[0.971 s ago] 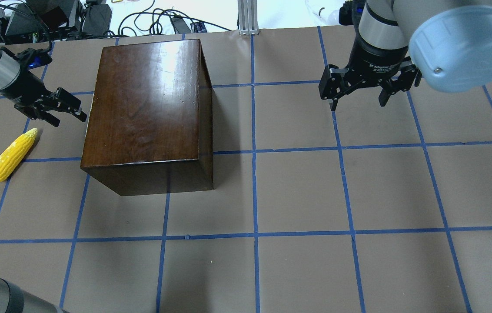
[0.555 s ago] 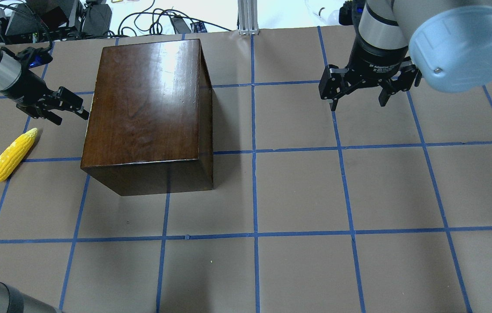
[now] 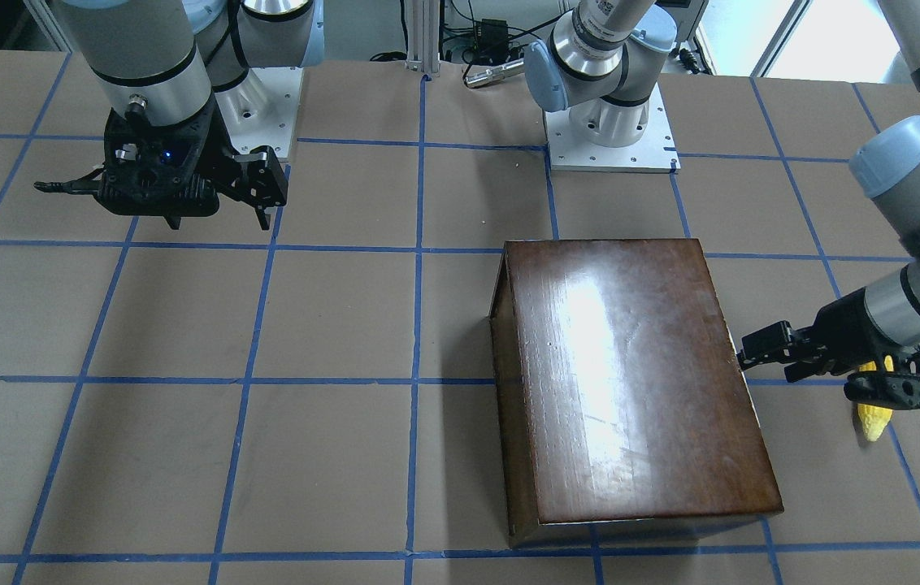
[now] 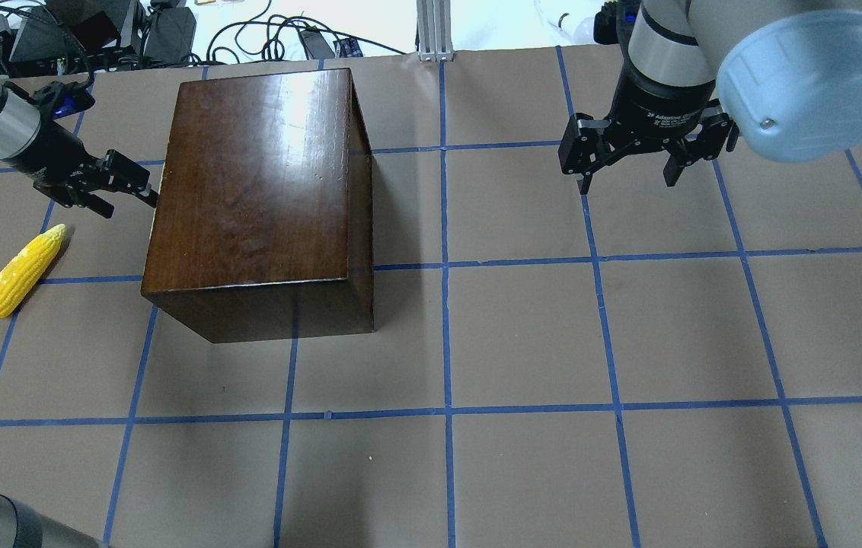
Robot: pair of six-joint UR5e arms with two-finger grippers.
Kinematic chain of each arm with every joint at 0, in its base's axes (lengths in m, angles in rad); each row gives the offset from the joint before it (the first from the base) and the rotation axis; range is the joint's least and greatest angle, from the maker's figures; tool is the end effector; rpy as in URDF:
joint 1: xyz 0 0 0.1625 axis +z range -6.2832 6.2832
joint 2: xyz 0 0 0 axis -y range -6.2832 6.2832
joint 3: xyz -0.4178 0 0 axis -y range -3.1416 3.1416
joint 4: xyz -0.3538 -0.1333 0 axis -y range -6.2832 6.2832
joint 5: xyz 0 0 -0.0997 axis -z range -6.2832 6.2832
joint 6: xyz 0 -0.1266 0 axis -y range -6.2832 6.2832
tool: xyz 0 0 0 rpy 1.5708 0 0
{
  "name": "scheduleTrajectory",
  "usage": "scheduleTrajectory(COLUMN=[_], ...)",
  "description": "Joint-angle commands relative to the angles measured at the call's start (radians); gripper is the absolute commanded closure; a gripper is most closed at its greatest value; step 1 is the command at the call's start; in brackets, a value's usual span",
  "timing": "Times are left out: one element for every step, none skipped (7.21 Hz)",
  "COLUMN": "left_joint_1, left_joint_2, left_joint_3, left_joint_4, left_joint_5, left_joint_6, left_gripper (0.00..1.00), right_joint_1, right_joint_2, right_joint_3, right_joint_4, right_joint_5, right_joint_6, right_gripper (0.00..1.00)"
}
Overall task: Open drawer and put corn inside
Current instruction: 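Close the left gripper around the white drawer handle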
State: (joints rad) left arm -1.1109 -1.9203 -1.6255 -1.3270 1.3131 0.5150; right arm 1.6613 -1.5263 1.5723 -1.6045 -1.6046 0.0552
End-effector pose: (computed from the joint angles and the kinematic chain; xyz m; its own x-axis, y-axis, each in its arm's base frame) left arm 0.0945 -0.5639 0.2791 -0.9542 0.0304 0.2976 0.0366 0.9992 0.0151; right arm 0.1710 -0.4566 0.4359 -0.9988 -0.0357 0.0344 -0.0353 0.9993 0.0104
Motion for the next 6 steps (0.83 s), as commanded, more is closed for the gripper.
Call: scheduleTrajectory(left_joint_1=[0.000,-0.001,-0.001,-0.001,0.000,0.002], left_joint_2=[-0.006,-0.012,-0.017,-0.019,-0.019,-0.022], left_joint_3=[-0.001,-0.002,-0.002,-0.002,-0.002,-0.002], left_joint_4=[0.000,0.000,0.000,0.000,0.000,0.000], left_joint_5=[-0.002,-0.002,-0.002,-0.002,0.000,0.001], left_joint_6=[-0.001,-0.001,0.000,0.000,0.000,0.005], left_gripper=[0.00,0.00,0.00,0.00,0.00,0.00], right_joint_1=[0.000,0.000,0.001,0.000,0.000,0.000], right_joint_2=[0.000,0.000,0.000,0.000,0.000,0.000], right_joint_3=[0.000,0.000,0.000,0.000,0.000,0.000], right_joint_4=[0.000,0.000,0.000,0.000,0.000,0.000], right_joint_5=[0.000,0.000,0.000,0.000,0.000,0.000], right_joint_6=[0.000,0.000,0.000,0.000,0.000,0.000], right_gripper=[0.00,0.00,0.00,0.00,0.00,0.00])
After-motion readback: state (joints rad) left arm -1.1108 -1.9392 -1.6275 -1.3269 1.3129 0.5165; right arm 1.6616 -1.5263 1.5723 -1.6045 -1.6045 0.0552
